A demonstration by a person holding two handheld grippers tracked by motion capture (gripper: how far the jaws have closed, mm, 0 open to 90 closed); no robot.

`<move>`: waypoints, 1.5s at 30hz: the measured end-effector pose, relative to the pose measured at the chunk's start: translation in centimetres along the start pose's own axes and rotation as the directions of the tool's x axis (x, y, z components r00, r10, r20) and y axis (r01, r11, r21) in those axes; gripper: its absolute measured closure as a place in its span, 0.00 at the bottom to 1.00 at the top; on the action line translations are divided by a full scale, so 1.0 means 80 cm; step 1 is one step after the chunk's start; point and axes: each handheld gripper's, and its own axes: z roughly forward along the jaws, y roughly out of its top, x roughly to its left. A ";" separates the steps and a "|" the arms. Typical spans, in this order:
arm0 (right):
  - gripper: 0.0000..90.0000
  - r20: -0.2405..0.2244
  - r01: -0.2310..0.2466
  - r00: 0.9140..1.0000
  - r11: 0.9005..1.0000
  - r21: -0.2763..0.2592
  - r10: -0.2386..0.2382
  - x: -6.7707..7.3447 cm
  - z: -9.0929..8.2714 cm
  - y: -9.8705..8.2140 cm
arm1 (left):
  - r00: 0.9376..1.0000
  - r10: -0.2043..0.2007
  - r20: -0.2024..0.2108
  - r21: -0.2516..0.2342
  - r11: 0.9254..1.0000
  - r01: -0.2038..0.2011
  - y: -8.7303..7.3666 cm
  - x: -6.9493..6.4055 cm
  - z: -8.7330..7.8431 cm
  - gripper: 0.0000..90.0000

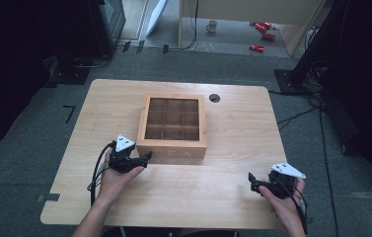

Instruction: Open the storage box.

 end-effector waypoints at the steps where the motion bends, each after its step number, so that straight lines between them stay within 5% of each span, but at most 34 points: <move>1: 0.03 -0.002 -0.001 1.000 1.000 -0.005 0.001 0.003 0.000 0.004 | 1.000 -0.001 0.004 0.001 1.000 0.001 0.000 0.000 0.002 0.30; 8: 0.04 -0.030 0.027 0.999 0.999 -0.031 -0.028 0.029 0.008 0.030 | 1.000 0.001 -0.011 0.006 1.000 -0.001 0.002 0.002 0.006 0.41; 27: 0.05 -0.117 0.119 0.985 0.990 -0.071 -0.127 0.118 0.039 0.100 | 1.000 -0.016 0.008 0.028 0.999 0.015 0.001 0.010 0.005 0.49; 45: 0.05 -0.179 0.135 0.972 0.987 -0.089 -0.150 0.156 0.064 0.112 | 1.000 -0.002 0.022 0.008 1.000 0.001 0.009 0.013 -0.003 0.52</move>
